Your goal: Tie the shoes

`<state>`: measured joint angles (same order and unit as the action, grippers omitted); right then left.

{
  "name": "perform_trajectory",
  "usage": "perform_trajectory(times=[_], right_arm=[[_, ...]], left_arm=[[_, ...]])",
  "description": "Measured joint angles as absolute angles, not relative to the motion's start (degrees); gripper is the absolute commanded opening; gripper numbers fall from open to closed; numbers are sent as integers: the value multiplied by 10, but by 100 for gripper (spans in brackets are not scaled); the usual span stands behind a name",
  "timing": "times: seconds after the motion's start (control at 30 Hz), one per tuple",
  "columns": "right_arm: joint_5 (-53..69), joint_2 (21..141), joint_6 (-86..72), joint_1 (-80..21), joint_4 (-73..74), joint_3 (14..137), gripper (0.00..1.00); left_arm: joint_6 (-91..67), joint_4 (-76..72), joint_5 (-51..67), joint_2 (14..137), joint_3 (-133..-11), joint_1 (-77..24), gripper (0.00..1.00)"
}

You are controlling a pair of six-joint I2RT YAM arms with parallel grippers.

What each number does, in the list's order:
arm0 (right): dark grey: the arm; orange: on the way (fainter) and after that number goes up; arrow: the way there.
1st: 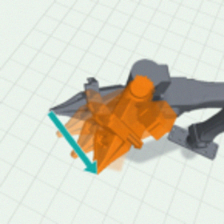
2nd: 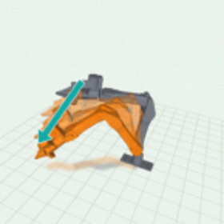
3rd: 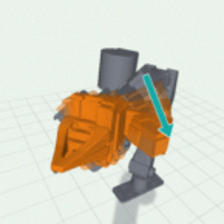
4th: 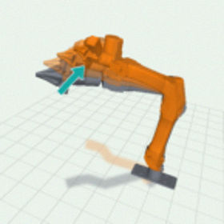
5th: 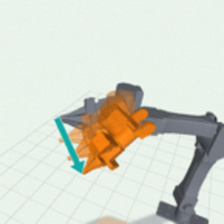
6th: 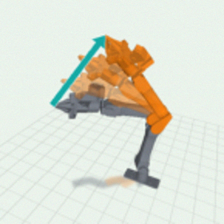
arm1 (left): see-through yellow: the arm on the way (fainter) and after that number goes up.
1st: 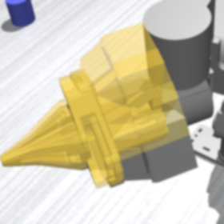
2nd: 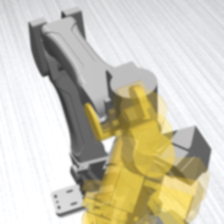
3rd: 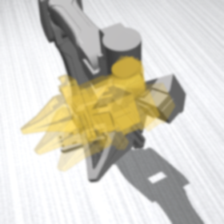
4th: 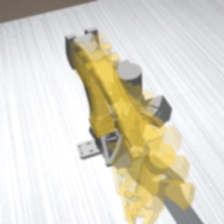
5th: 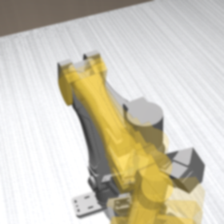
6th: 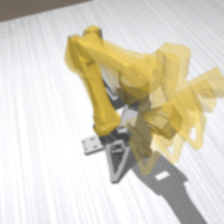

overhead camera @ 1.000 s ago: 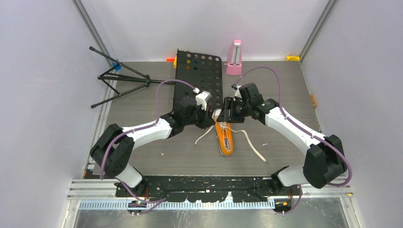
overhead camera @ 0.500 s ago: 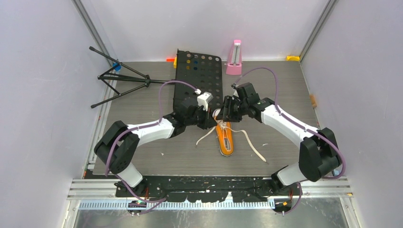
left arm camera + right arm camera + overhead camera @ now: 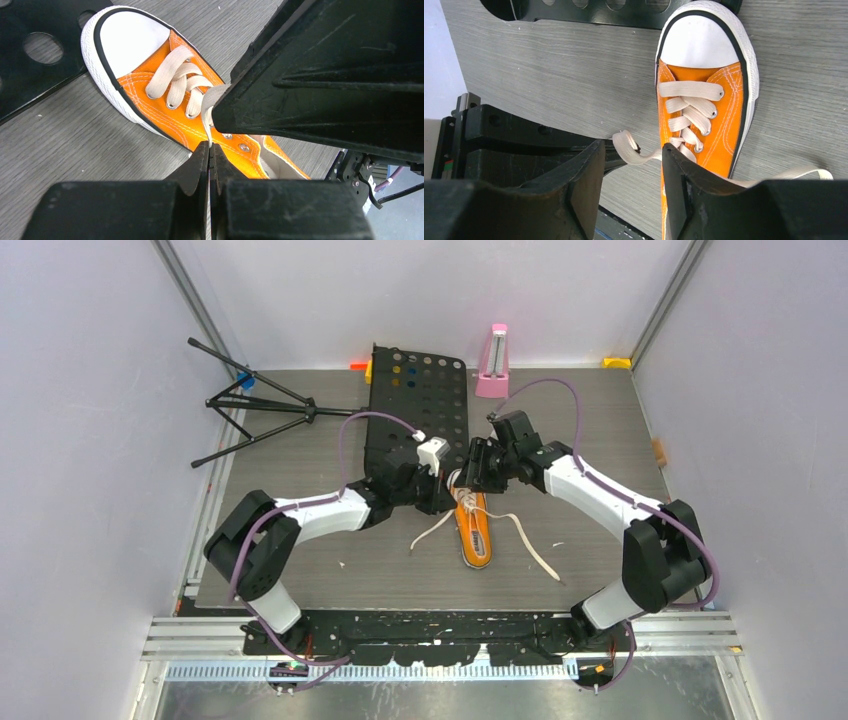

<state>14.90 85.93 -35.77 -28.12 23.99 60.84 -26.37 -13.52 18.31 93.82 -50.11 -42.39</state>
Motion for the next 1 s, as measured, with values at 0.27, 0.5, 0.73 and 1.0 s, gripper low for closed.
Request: perform_trajectory(times=[0.27, 0.5, 0.73, 1.0], right_arm=[[146, 877, -360, -281, 240, 613, 10], [144, 877, -360, -281, 239, 613, 2], [145, 877, -360, -281, 239, 613, 1], [148, 877, -360, -281, 239, 613, 1]], left_arm=[[-259, -135, 192, 956, -512, -424, 0], [-249, -135, 192, 957, -513, -424, 47], [-234, -135, 184, 957, -513, -427, 66], [-230, -132, 180, 963, -547, -432, 44]])
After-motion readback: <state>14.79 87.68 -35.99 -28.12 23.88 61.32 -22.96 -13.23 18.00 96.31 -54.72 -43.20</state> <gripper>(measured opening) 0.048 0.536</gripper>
